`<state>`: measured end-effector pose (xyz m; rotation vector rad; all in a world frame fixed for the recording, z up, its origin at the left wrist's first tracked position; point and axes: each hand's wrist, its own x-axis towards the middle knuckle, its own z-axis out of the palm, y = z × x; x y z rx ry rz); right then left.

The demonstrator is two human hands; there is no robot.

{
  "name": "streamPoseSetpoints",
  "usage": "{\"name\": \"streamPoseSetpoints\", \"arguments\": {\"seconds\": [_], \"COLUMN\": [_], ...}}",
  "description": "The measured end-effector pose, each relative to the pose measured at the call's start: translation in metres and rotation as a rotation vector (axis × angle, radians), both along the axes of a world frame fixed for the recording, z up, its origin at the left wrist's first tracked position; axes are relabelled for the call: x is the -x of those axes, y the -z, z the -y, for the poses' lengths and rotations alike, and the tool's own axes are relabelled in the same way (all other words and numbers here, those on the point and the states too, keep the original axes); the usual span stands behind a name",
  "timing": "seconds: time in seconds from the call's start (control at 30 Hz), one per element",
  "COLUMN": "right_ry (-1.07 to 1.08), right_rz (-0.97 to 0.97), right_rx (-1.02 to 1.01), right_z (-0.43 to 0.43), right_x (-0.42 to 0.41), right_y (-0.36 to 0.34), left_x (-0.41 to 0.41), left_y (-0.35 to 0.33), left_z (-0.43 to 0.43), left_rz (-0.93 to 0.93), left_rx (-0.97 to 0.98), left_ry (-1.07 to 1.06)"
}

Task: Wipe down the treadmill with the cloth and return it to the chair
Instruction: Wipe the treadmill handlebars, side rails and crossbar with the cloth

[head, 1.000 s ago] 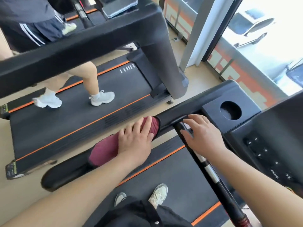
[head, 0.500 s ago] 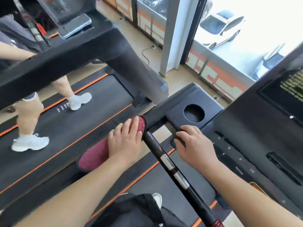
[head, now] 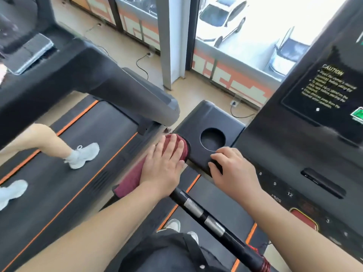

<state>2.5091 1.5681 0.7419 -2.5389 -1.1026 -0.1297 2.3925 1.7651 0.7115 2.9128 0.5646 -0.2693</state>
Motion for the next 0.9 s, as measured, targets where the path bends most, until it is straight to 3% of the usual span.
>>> {"name": "streamPoseSetpoints", "arguments": {"seconds": [0.17,0.37,0.53,0.67,0.9], "right_ry": [0.064,0.225,0.289,0.298,0.317], "right_rz": [0.015,0.086,0.029,-0.025,-0.108], "right_rx": [-0.040,-0.109,-0.093,-0.071,-0.110], "right_z": [-0.005,0.031,0.036,0.039,0.047], "right_x": [-0.007,-0.007,-0.012,-0.015,-0.011], "right_y": [-0.011,-0.009,-0.014,-0.018,-0.014], "left_x": [-0.088,-0.069,-0.126,-0.163,-0.112], "left_y": [-0.013,-0.004,-0.010,-0.009,-0.003], "left_z": [-0.027,0.001,0.016,0.046,0.035], "left_rz": [0.001,-0.030,-0.004,0.025,0.064], "left_rx": [0.256,-0.065,0.042,0.118,0.181], "left_ry": [0.033,0.245,0.402,0.373,0.623]}}
